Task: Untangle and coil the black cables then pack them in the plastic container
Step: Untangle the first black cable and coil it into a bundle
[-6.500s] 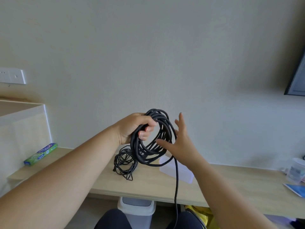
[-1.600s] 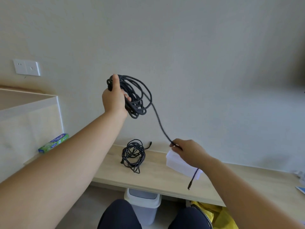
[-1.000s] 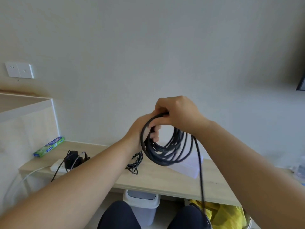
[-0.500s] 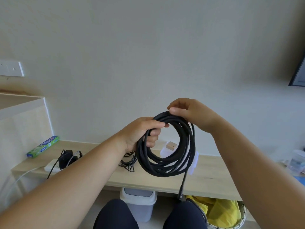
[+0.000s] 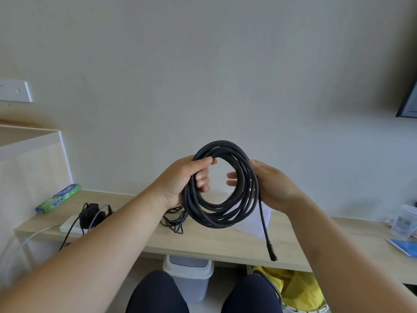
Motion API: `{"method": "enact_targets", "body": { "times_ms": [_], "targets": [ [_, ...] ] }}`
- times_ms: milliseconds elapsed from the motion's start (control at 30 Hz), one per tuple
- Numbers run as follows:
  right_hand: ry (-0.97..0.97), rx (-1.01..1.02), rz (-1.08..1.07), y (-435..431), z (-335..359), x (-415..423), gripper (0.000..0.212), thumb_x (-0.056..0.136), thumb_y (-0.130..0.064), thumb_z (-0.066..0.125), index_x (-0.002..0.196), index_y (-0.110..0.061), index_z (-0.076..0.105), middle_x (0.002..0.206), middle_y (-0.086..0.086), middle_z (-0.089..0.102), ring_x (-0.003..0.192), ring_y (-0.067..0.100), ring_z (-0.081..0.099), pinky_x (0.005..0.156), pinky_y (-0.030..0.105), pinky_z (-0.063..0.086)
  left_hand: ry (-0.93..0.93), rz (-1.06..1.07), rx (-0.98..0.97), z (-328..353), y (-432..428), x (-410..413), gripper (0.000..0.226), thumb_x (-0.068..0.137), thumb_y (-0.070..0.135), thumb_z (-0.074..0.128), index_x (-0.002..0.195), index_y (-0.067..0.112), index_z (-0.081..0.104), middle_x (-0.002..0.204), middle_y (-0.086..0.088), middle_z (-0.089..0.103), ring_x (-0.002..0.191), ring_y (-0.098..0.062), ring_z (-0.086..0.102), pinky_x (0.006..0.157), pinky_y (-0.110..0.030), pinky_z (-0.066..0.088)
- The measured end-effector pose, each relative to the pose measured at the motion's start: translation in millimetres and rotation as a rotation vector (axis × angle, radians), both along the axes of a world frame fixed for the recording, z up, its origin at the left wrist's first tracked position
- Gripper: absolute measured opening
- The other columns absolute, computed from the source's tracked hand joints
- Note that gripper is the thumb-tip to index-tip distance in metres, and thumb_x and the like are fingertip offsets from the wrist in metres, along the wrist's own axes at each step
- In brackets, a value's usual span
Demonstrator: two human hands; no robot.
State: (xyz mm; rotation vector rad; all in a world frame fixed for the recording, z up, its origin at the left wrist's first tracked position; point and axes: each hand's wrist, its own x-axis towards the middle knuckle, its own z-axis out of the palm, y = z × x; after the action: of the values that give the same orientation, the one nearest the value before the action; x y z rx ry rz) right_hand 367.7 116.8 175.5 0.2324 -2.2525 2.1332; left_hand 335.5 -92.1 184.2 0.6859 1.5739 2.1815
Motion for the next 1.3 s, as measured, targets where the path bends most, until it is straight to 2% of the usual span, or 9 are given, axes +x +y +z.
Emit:
{"method": "enact_targets", "body": {
  "times_ms": [200,333,467,567,667,800,933,1067,1300],
  "targets": [
    [-0.032,-0.183,0.067,-11,-6,-2,0.069,0.073,-0.068,0.050,0.120,-0.019,0.057,0.109,0.005,0.068,0.106,0.028,0.065,0.088,0.049,0.051,0.039,0.197,0.104,-3,10,0,0.011,0.095,0.015,0.051,0.098,0.004,0.051,0.054,0.005,0.040,0.039,-0.007,0.035,0.039,-0.018,0.034],
    [0.109,-0.017,-0.102,-19,-5,-7,0.033,0.078,-0.015,0.074,0.107,-0.012,0.058,0.078,0.004,0.059,0.073,0.021,0.062,0.082,0.055,0.053,0.109,0.299,0.101,-15,14,2,0.014,0.094,0.015,0.054,0.104,0.005,0.052,0.056,0.003,0.044,0.040,-0.009,0.036,0.041,-0.022,0.036],
    [0.230,0.238,-0.195,-19,1,-6,0.023,0.086,-0.010,0.066,0.104,-0.020,0.056,0.070,0.002,0.056,0.064,0.017,0.055,0.070,0.040,0.052,0.047,0.127,-0.117,-17,0,-3,0.015,0.090,0.014,0.059,0.100,0.003,0.055,0.064,-0.003,0.060,0.064,-0.020,0.062,0.073,-0.042,0.052],
    [0.282,0.516,-0.170,-14,11,-2,0.028,0.087,-0.015,0.066,0.109,-0.026,0.052,0.074,-0.003,0.058,0.061,0.008,0.056,0.061,0.018,0.048,0.100,0.090,-0.393,-11,-16,-10,0.058,0.067,0.028,0.082,0.117,0.019,0.055,0.107,-0.007,0.069,0.101,-0.022,0.066,0.098,-0.045,0.047],
    [0.331,0.786,-0.093,-18,18,-1,0.032,0.086,-0.017,0.065,0.111,-0.030,0.051,0.079,-0.010,0.058,0.061,-0.004,0.053,0.059,0.006,0.041,0.345,0.221,-0.543,9,-16,-11,0.095,0.047,0.048,0.087,0.129,0.036,0.041,0.123,0.010,0.058,0.113,-0.006,0.055,0.099,-0.027,0.039],
    [0.369,0.854,-0.050,-27,25,-1,0.030,0.085,-0.018,0.066,0.106,-0.032,0.050,0.081,-0.013,0.057,0.065,-0.010,0.052,0.061,0.004,0.039,0.694,0.237,-0.844,22,-2,-8,0.054,0.069,0.037,0.082,0.114,0.026,0.055,0.094,0.015,0.064,0.085,-0.003,0.064,0.082,-0.023,0.049],
    [0.278,0.778,-0.009,-19,30,1,0.035,0.082,-0.026,0.072,0.110,-0.032,0.053,0.092,-0.010,0.064,0.079,-0.002,0.062,0.075,0.015,0.049,0.722,0.296,-0.804,14,2,-7,0.020,0.080,0.033,0.073,0.088,0.019,0.060,0.048,0.011,0.054,0.046,-0.009,0.057,0.047,-0.015,0.042],
    [0.087,0.492,0.085,8,27,6,0.029,0.086,-0.018,0.069,0.113,-0.022,0.058,0.108,-0.004,0.068,0.097,0.007,0.066,0.084,0.024,0.054,0.664,0.395,-0.724,6,-7,-13,0.020,0.085,0.032,0.068,0.092,0.014,0.059,0.046,0.009,0.052,0.041,-0.008,0.055,0.047,-0.018,0.042],
    [0.051,0.825,-0.065,28,31,5,0.012,0.080,-0.016,0.074,0.085,-0.028,0.073,0.078,-0.009,0.072,0.067,-0.003,0.061,0.065,0.009,0.044,0.646,0.350,-0.763,6,-15,-22,0.018,0.086,0.033,0.067,0.088,0.019,0.057,0.047,0.007,0.050,0.043,-0.009,0.054,0.052,-0.023,0.042]
  ]
}}
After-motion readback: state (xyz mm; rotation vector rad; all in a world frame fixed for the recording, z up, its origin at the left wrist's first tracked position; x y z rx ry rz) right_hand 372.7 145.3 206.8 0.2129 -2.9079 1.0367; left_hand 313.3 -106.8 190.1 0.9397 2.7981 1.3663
